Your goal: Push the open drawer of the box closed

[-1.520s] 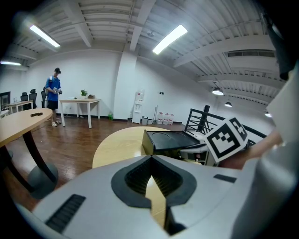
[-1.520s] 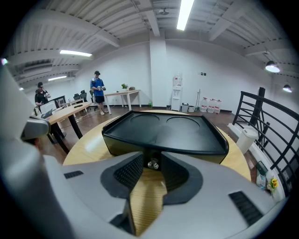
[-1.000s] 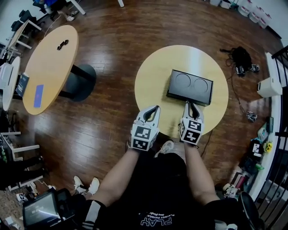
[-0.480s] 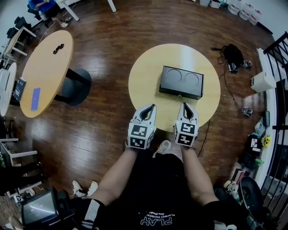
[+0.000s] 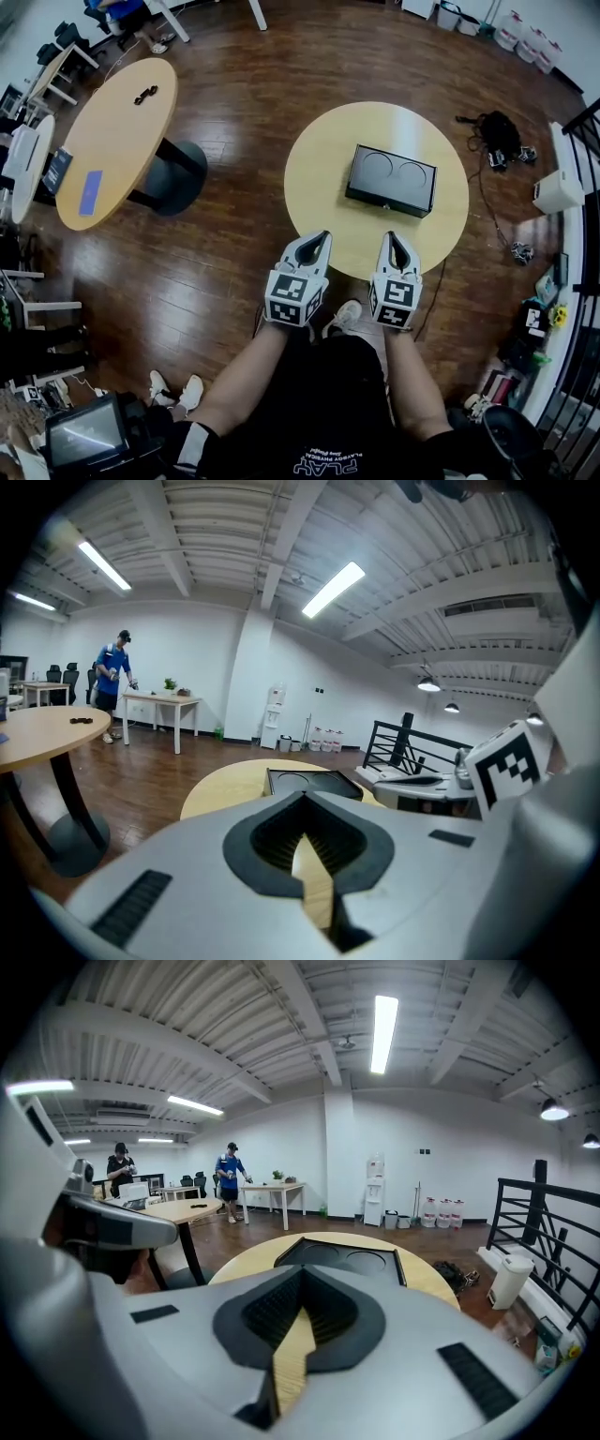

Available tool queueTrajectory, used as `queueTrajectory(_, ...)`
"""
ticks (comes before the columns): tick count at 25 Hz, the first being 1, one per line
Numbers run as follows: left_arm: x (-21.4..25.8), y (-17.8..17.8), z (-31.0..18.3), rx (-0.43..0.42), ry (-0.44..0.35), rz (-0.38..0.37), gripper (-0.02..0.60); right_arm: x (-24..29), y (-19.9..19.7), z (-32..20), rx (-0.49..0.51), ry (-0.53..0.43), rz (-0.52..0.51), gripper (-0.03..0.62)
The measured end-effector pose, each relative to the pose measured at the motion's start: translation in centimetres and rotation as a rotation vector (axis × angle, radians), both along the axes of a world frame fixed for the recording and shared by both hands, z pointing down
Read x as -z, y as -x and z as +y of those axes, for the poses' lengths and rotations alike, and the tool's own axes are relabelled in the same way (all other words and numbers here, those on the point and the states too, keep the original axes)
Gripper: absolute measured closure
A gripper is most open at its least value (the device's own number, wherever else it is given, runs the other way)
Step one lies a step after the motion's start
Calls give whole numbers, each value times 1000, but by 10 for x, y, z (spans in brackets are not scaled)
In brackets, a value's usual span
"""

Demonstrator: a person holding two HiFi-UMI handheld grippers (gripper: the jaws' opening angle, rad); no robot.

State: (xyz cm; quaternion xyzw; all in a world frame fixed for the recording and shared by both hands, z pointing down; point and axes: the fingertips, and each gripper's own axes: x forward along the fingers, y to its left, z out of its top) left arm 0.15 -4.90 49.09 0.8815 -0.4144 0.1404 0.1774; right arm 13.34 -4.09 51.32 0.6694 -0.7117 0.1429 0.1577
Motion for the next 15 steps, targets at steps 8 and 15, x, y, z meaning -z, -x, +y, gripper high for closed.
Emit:
queueTrajectory(8,1,34,25,-61,-3,-5,584,17,32,36,-15,-42,31,589)
queueTrajectory(15,-7,73,59,-38,16,-37,584,20,70,84,-77,-57,81,589)
